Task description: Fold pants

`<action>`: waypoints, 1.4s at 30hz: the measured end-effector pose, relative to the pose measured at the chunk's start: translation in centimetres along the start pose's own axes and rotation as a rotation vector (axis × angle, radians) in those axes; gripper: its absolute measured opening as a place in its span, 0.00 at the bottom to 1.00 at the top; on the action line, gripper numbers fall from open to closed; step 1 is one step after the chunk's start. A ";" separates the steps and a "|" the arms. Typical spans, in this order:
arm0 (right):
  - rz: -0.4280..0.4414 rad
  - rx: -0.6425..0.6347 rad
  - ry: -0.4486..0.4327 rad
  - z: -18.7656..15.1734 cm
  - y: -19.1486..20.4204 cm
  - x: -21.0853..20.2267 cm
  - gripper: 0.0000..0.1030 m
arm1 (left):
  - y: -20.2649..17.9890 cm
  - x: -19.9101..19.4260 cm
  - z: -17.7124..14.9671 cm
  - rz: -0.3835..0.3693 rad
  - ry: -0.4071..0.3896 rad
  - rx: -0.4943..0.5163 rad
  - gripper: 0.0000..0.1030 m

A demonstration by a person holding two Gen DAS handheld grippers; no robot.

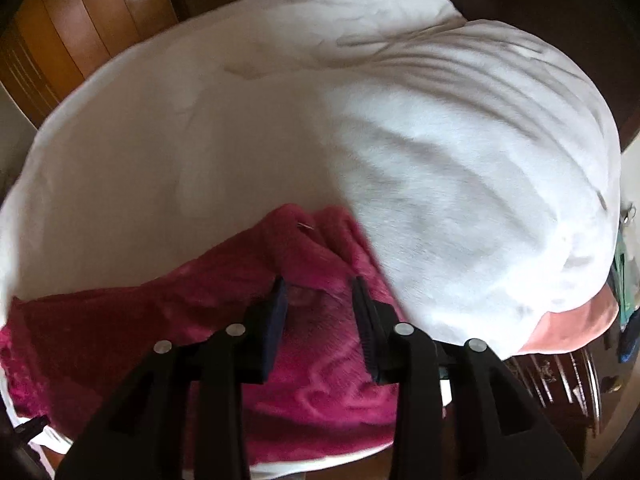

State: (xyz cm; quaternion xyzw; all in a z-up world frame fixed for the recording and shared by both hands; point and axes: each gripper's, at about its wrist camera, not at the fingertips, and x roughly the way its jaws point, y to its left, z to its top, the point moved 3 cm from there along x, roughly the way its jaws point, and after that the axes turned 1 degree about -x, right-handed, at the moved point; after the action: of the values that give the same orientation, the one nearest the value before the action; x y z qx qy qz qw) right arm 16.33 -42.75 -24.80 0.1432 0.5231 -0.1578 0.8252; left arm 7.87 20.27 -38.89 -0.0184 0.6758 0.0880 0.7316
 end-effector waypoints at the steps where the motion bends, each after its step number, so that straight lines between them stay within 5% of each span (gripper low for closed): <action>1: 0.015 0.009 -0.006 -0.2 -0.7 -0.6 0.36 | -0.3 -0.5 0.2 -0.006 -0.009 0.008 0.57; 6: 0.060 0.036 -0.001 -1.8 -3.6 -2.2 0.62 | -2.8 -2.8 1.7 -0.043 -0.071 0.053 0.57; 22: 0.193 0.049 0.133 -2.4 -6.0 3.4 0.64 | -9.7 -7.3 2.9 -0.079 -0.155 0.158 0.57; 30: 0.234 -0.006 0.143 -3.0 -5.3 2.8 0.20 | -8.0 -7.6 0.8 -0.061 -0.139 0.122 0.57; 42: 0.390 -0.010 0.095 -3.4 -3.4 -3.5 0.15 | -7.1 -7.1 1.0 -0.110 -0.143 0.123 0.57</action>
State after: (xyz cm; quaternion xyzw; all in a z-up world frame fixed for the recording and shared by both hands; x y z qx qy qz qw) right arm 10.71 -44.08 -23.28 0.2450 0.5247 0.0144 0.8151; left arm 9.44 12.74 -32.42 -0.0040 0.6240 0.0073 0.7814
